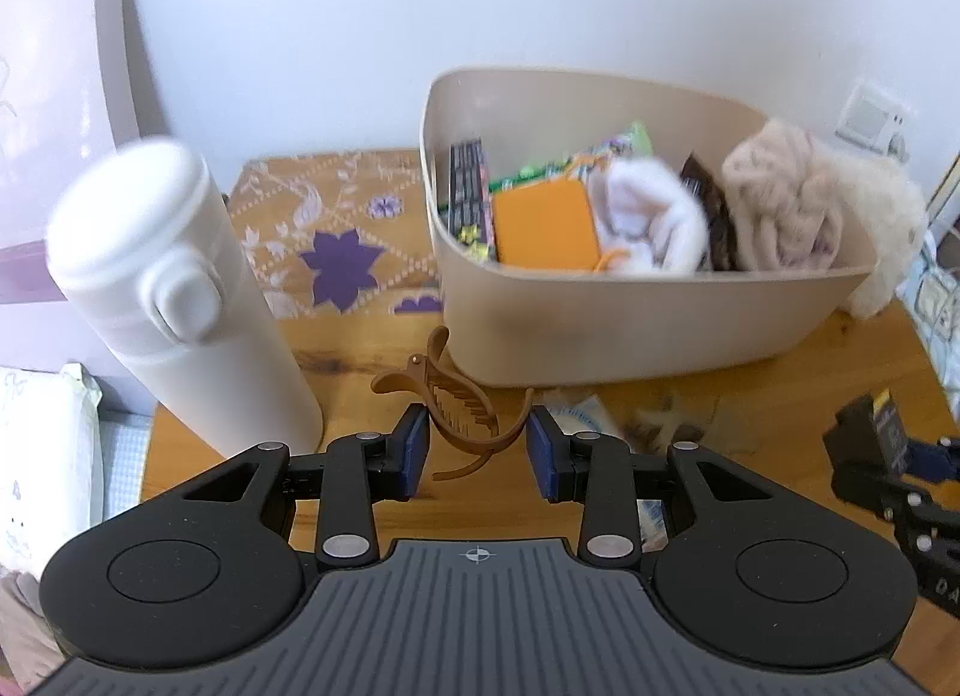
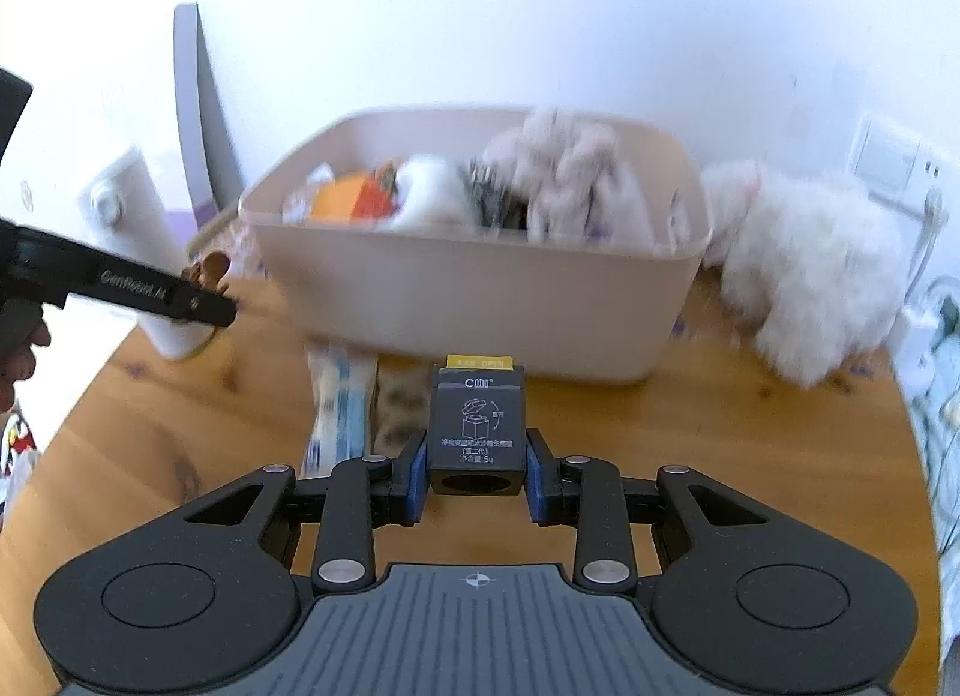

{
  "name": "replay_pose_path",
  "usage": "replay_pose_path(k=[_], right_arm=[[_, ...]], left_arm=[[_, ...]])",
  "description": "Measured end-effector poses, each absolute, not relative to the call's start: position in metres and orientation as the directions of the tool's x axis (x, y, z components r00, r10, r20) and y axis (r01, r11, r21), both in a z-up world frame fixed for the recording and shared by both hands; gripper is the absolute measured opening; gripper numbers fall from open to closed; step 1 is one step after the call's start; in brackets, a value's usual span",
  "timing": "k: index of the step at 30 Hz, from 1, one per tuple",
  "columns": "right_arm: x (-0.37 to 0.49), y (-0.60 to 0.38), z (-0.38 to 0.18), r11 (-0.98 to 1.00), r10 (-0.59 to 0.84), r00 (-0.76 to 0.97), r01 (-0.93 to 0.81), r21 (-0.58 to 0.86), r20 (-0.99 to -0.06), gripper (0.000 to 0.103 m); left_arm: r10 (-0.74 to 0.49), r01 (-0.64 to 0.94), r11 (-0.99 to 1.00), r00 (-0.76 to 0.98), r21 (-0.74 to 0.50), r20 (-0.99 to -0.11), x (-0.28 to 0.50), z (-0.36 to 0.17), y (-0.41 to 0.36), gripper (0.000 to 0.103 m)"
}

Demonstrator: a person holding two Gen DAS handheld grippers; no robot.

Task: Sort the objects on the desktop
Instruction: 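Carry the brown clip and black box over the basket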

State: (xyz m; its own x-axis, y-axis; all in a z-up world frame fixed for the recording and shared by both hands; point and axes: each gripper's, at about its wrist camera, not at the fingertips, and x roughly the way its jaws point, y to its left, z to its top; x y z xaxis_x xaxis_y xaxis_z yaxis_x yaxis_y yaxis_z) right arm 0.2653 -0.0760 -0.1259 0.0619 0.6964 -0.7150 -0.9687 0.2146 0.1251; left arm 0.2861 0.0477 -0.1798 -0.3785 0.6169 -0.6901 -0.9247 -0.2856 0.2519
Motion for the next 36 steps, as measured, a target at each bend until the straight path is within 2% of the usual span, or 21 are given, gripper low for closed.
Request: replay_pose_path(k=[14,21,36], right_arm=[[0.298,-0.043,-0.063,0.203,0.8,0.088,-0.971,0.13,-0.594,0.029],[0.304,-0.009,-0.053,0.19,0.829,0.101,-0.976,0.107,-0.55,0.029],[0.302,0.068,-0.09,0.124,0.748,0.097,-0.992,-0.004,-0.656,0.029]], left_arm=[[0.722,-0.923,-0.27,-0.382,0.273,-0.576,0.313,-0.106,0.066,0.036],[0.749,-0.931,-0.219,-0.353,0.293,-0.561,0.328,-0.099,0.109,0.036],[0.676,-0.901,-0.177,-0.404,0.396,-0.616,0.335,-0.148,0.166,0.036]])
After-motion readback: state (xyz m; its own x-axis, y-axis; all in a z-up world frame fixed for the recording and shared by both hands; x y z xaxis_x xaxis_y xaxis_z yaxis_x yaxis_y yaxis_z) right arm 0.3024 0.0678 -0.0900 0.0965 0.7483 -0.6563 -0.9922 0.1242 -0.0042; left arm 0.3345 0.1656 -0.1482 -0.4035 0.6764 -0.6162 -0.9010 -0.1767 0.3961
